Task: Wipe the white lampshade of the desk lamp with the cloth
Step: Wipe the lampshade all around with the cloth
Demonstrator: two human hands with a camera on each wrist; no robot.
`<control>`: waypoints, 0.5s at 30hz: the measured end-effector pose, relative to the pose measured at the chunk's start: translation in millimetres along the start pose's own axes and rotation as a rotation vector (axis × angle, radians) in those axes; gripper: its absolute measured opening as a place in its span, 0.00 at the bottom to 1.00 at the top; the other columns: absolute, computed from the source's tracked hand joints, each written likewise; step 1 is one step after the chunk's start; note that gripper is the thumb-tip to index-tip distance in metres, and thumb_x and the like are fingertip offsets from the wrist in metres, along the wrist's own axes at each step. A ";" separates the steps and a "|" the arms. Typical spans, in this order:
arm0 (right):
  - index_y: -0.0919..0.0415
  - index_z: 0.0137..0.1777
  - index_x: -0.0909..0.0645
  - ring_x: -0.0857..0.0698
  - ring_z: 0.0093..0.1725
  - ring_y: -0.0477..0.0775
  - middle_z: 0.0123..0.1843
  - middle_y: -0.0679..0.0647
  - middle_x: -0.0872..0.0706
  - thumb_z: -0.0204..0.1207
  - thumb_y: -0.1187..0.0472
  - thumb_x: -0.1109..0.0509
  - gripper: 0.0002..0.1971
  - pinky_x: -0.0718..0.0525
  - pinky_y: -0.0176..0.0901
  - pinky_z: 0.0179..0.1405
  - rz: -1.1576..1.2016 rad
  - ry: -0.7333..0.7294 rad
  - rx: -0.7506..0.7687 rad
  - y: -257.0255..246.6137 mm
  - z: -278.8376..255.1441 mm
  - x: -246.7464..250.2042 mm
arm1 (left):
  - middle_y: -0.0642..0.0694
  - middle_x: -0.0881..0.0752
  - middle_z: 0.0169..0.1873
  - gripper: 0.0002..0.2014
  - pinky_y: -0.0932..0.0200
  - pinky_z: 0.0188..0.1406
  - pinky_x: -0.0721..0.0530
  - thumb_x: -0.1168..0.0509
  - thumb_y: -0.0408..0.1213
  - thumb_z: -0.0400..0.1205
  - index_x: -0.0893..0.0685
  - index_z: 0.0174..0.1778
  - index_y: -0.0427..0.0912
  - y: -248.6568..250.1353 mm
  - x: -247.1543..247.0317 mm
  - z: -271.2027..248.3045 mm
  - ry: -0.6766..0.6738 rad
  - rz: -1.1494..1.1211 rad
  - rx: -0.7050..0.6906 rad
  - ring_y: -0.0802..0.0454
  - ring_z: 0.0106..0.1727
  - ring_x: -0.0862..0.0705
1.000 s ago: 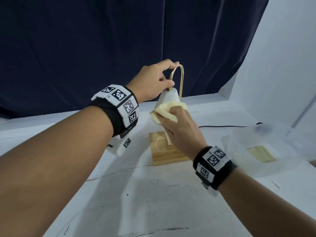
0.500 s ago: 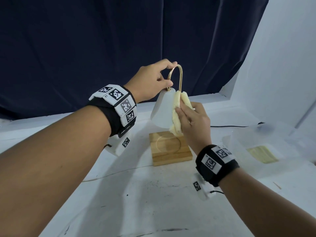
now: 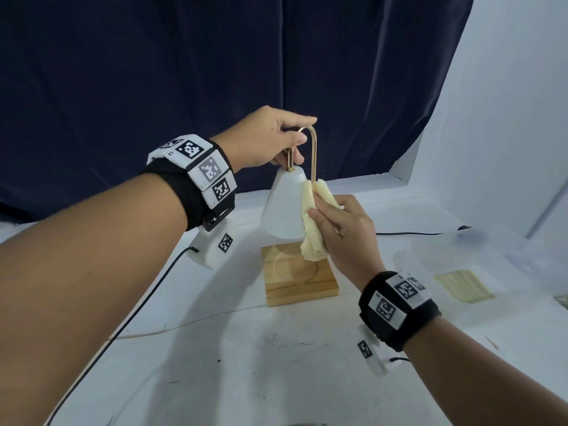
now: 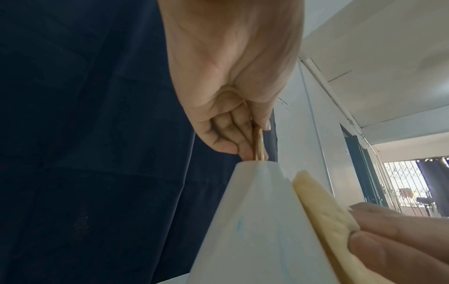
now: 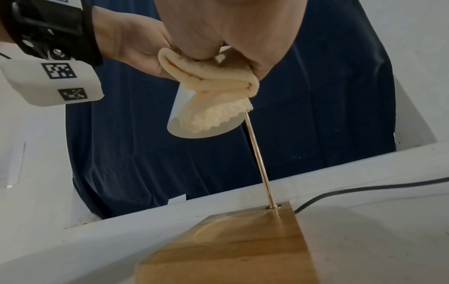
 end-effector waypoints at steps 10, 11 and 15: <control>0.44 0.75 0.16 0.18 0.55 0.44 0.59 0.47 0.18 0.87 0.55 0.30 0.17 0.24 0.26 0.57 0.030 -0.004 -0.031 -10.0 4.0 -5.3 | 0.49 0.06 0.39 0.19 0.55 0.41 0.05 0.32 0.37 0.91 0.16 0.79 0.48 3.8 23.9 -18.2 0.200 0.188 0.107 0.54 0.35 0.04; 0.44 0.75 0.16 0.18 0.54 0.43 0.59 0.47 0.18 0.87 0.55 0.31 0.17 0.24 0.27 0.56 0.024 0.009 -0.024 -11.8 5.3 -2.7 | 0.47 0.06 0.40 0.18 0.54 0.41 0.05 0.32 0.37 0.91 0.16 0.78 0.46 4.0 27.0 -20.0 0.226 0.189 0.128 0.51 0.36 0.04; 0.45 0.75 0.16 0.19 0.51 0.38 0.58 0.45 0.19 0.88 0.53 0.32 0.17 0.28 0.20 0.53 0.003 0.018 -0.011 -14.1 8.5 10.1 | 0.36 0.05 0.44 0.04 0.45 0.46 0.04 0.31 0.37 0.89 0.13 0.58 0.44 2.8 28.3 -28.8 0.279 0.144 0.199 0.44 0.38 0.03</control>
Point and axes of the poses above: each hand's wrist, its own z-axis towards the middle knuckle, its own x-axis out of the back of the hand, y = z × x, the point moved 9 cm from there along z, towards the middle knuckle
